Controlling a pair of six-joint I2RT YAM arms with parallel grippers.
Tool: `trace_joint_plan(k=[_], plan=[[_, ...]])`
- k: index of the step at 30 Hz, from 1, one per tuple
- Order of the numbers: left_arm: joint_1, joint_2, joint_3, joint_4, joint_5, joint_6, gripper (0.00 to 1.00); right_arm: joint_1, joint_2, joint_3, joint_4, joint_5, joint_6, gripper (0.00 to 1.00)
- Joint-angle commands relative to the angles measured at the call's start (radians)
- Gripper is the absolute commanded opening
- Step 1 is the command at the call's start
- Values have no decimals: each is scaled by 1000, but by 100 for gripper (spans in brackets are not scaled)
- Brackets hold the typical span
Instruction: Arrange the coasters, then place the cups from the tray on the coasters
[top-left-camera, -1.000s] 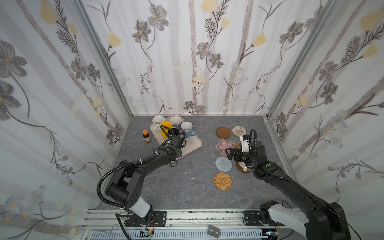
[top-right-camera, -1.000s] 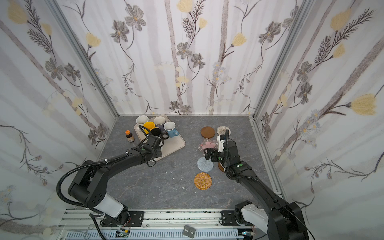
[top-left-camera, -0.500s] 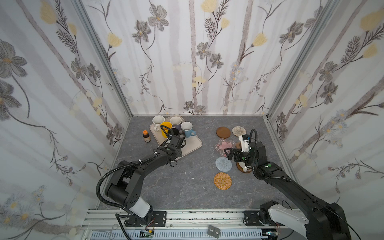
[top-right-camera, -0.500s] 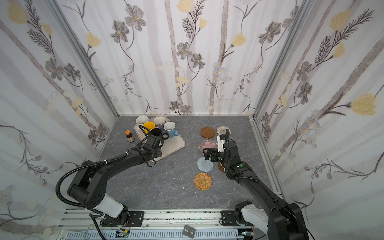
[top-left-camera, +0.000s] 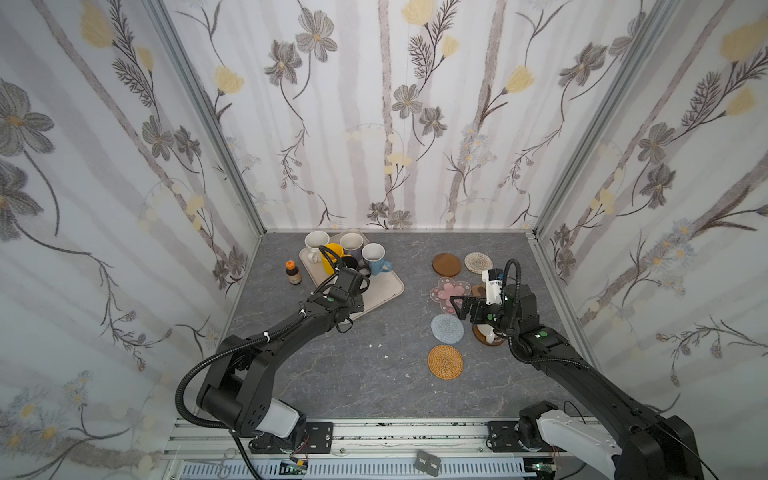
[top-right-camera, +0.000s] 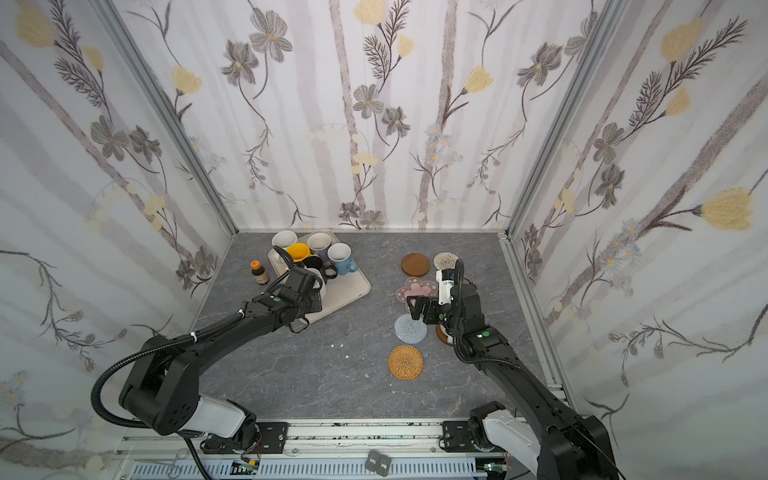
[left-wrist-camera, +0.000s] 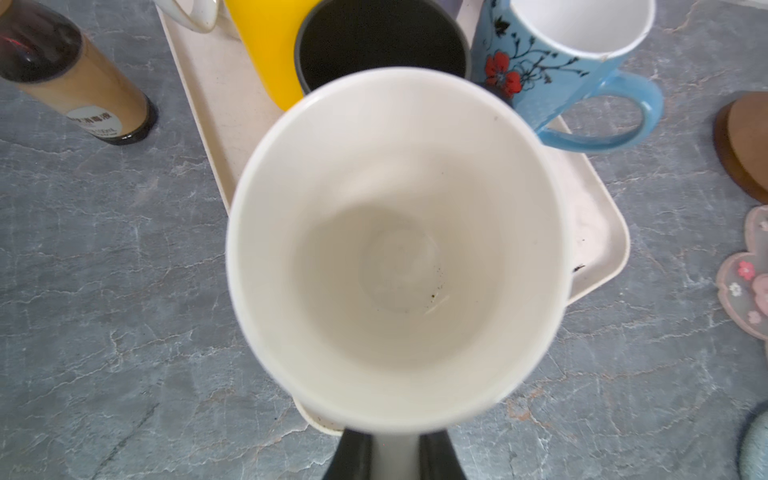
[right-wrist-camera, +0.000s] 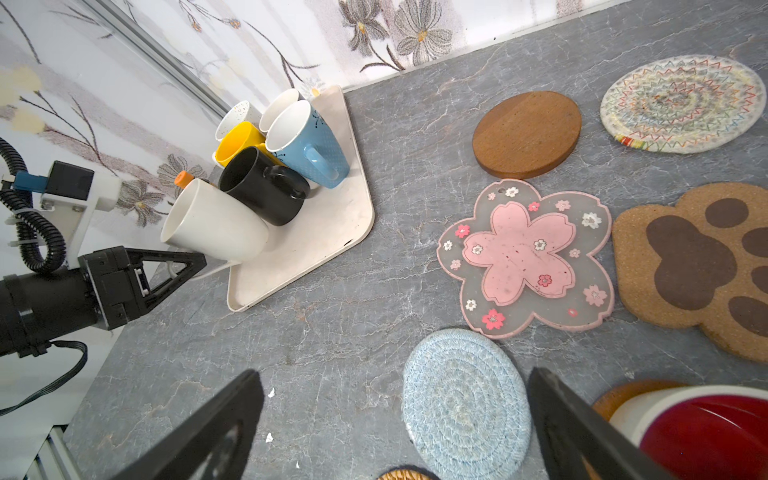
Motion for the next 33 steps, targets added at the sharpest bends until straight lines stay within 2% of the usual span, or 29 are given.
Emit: trace_joint_plan(k=[1, 7, 13, 19, 33], plan=[[-17, -39, 5, 19, 14, 49, 0, -1, -19, -4, 42, -26, -5, 100], [-92, -66, 49, 20, 42, 130, 0, -15, -80, -31, 58, -15, 13, 100], [-174, -15, 134, 20, 37, 190, 0, -101, -120, -46, 44, -57, 88, 100], [-240, 98, 248, 22, 54, 243, 0, -206, -130, -49, 8, -129, 119, 100], [-332, 398, 563, 37, 158, 386, 0, -345, -144, -109, 50, -169, 175, 100]])
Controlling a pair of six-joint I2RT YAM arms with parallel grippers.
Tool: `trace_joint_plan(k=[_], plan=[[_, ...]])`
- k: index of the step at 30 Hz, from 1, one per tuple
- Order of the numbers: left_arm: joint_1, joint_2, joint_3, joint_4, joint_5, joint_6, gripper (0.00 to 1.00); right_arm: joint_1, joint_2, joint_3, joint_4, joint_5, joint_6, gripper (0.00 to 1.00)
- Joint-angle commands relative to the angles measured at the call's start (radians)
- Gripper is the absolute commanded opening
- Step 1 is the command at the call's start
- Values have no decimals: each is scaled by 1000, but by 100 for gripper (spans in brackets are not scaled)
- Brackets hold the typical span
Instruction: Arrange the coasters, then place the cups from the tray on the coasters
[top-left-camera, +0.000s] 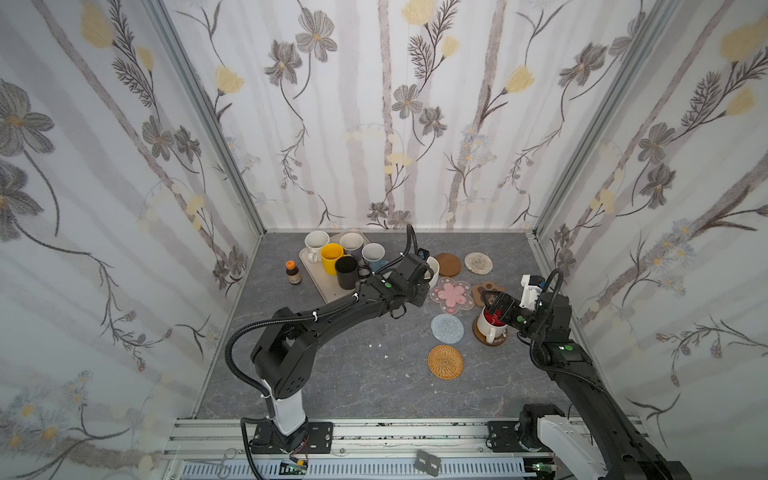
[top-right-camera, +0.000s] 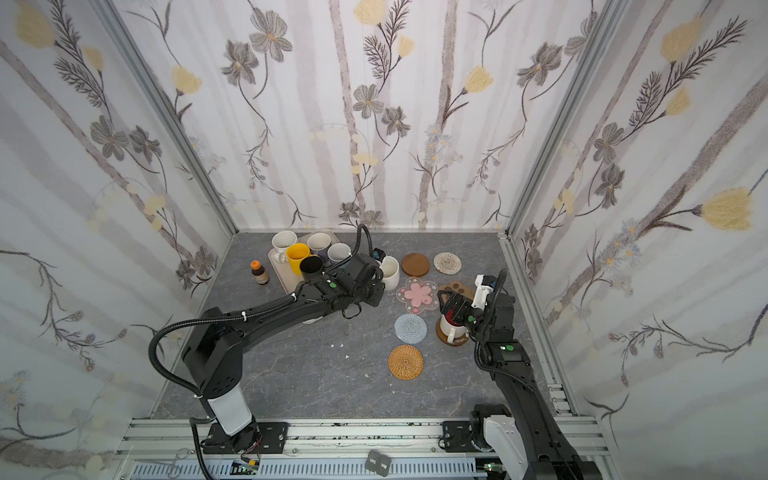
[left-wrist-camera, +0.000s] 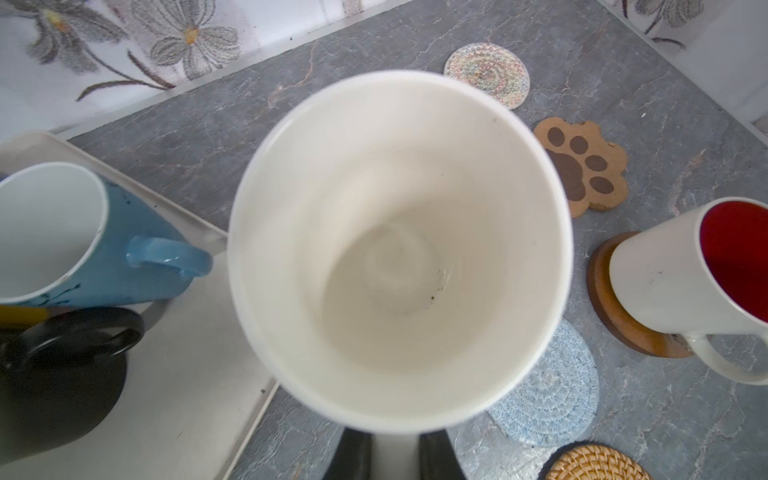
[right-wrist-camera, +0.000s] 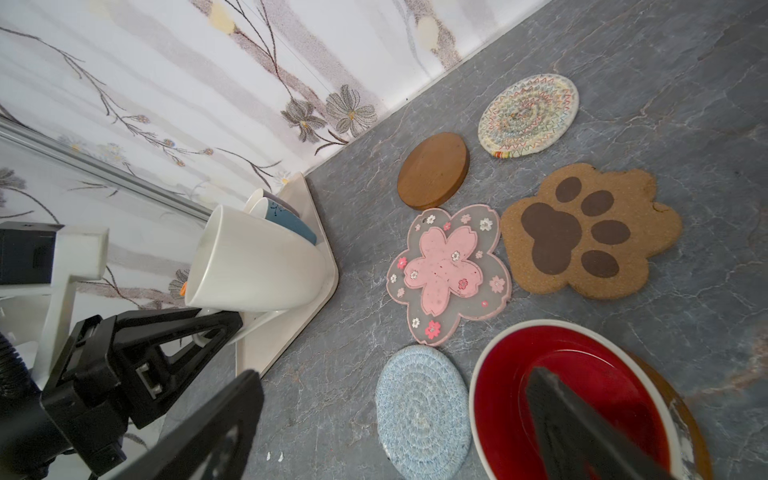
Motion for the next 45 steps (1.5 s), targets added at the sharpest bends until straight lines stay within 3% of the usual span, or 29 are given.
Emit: trace_joint_plan(k=[1, 18, 31, 45], plan=[[-8, 61, 72, 62, 42, 62, 0, -18, 3, -10, 57, -23, 18, 100], [-47, 358, 384, 95, 230, 207, 0, -146, 16, -37, 85, -50, 45, 100], [-111, 515, 585, 95, 259, 266, 0, -232, 54, -27, 58, -41, 59, 100], [-140, 641, 725, 93, 219, 277, 0, -237, 28, -35, 57, -31, 48, 100]])
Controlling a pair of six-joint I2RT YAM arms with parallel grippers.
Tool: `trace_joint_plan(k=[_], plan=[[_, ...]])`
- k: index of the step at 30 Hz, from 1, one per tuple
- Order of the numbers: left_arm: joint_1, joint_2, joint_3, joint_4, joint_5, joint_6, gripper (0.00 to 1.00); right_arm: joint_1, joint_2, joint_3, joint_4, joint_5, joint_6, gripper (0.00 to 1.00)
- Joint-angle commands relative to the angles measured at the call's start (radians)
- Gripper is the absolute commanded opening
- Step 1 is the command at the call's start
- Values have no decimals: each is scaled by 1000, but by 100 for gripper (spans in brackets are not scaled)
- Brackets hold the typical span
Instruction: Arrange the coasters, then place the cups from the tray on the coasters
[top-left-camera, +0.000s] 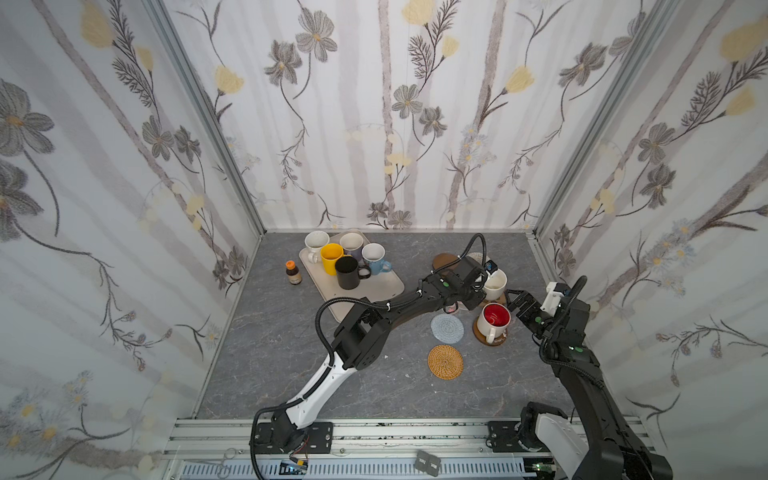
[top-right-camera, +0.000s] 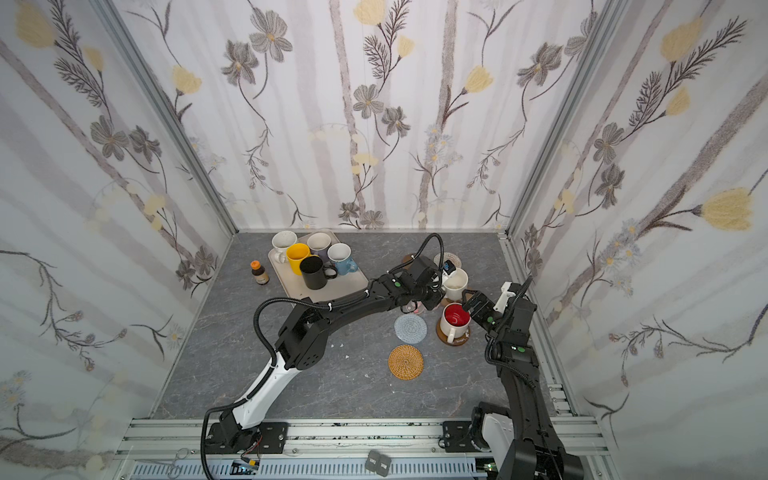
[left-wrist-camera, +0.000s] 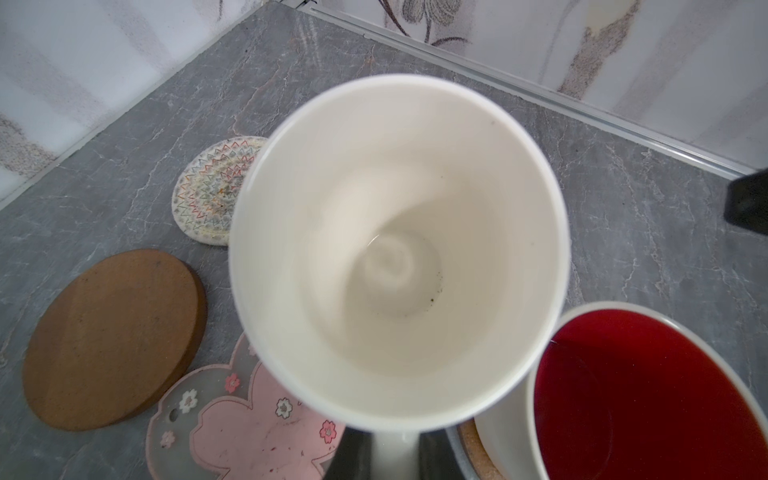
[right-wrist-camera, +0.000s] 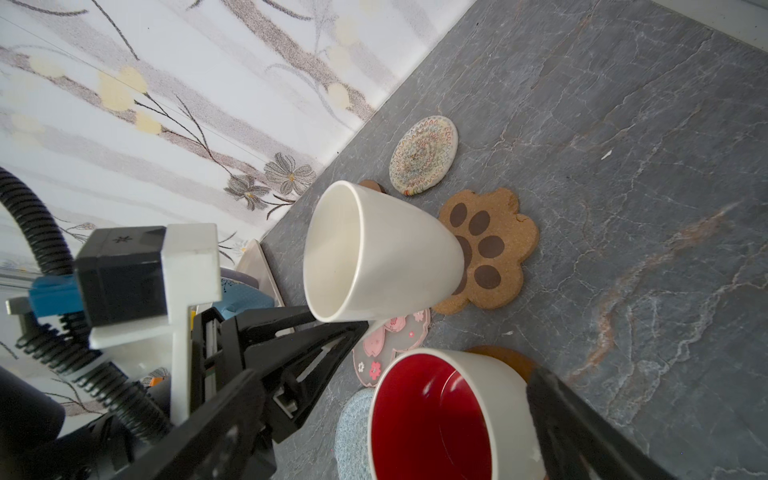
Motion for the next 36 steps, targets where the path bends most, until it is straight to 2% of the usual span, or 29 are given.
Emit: trace_joint_plan(k=[1, 9, 22, 31, 36], plan=[[-6, 25, 37, 65, -34, 24, 0, -1, -8, 0, 19, 3, -6, 100], [-14, 72, 82, 64, -109, 16, 0, -1, -18, -6, 21, -3, -9, 100], [-25, 95, 103, 64, -125, 10, 0, -1, -14, -13, 33, -14, -11, 100], [-34, 98, 109, 64, -146, 15, 11, -1, -12, -16, 41, -21, -11, 100], [-36, 100, 114, 64, -152, 16, 13, -1, -14, -18, 43, -24, -10, 100]])
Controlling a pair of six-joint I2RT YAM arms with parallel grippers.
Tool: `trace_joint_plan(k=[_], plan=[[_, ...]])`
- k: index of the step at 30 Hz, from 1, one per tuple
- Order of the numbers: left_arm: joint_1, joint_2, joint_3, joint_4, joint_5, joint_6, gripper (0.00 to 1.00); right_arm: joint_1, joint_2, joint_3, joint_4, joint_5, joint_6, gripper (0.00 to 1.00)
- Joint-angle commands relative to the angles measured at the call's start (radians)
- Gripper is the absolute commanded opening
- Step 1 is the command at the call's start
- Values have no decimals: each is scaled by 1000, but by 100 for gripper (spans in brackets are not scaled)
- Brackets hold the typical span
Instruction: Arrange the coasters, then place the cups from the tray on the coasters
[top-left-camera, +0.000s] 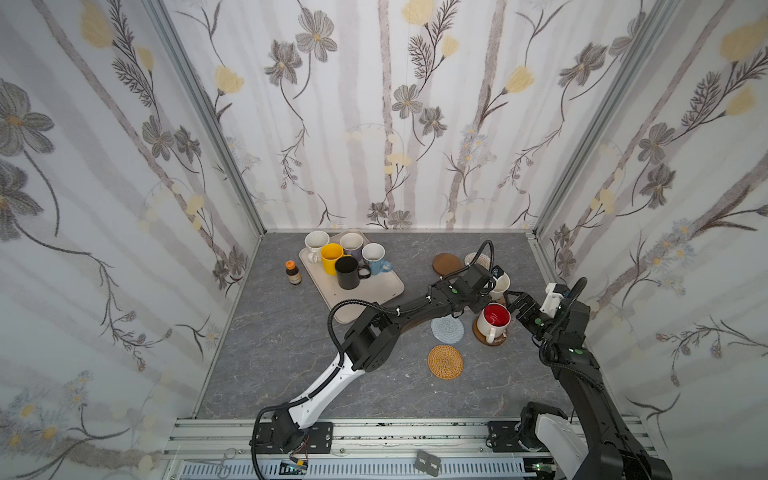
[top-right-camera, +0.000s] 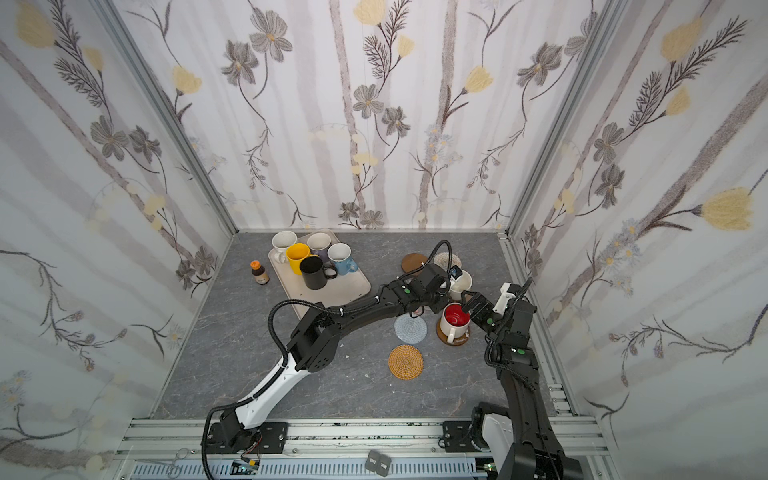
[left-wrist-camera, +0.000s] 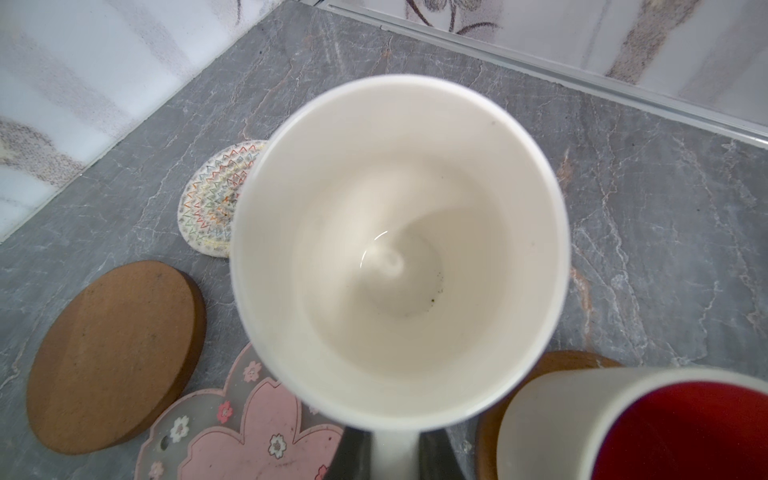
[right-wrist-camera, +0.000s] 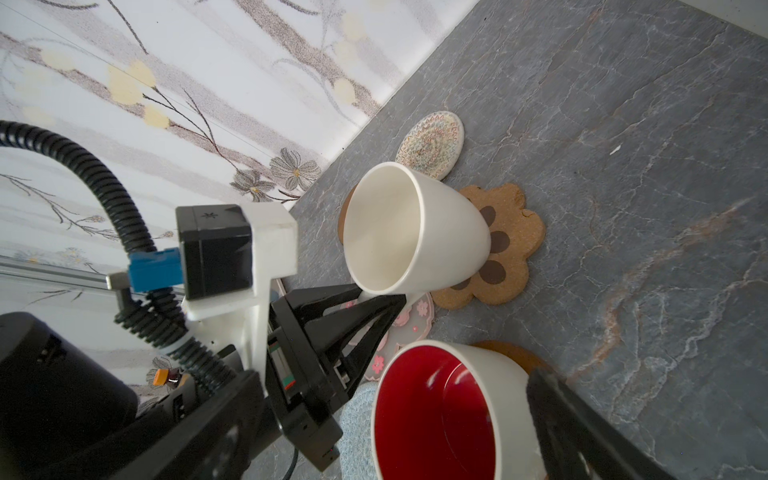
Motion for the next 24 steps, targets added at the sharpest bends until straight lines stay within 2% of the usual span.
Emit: trace_joint_plan(k=[1, 18, 24], plan=[[-2, 6, 14, 63, -20, 3, 13, 0, 0, -2, 39, -6, -6, 100], [-4, 10, 9, 63, -31, 4, 25, -1, -13, -2, 44, -18, -3, 100], [-5, 7, 10, 61, -30, 2, 35, -1, -15, -2, 45, -22, -1, 100]])
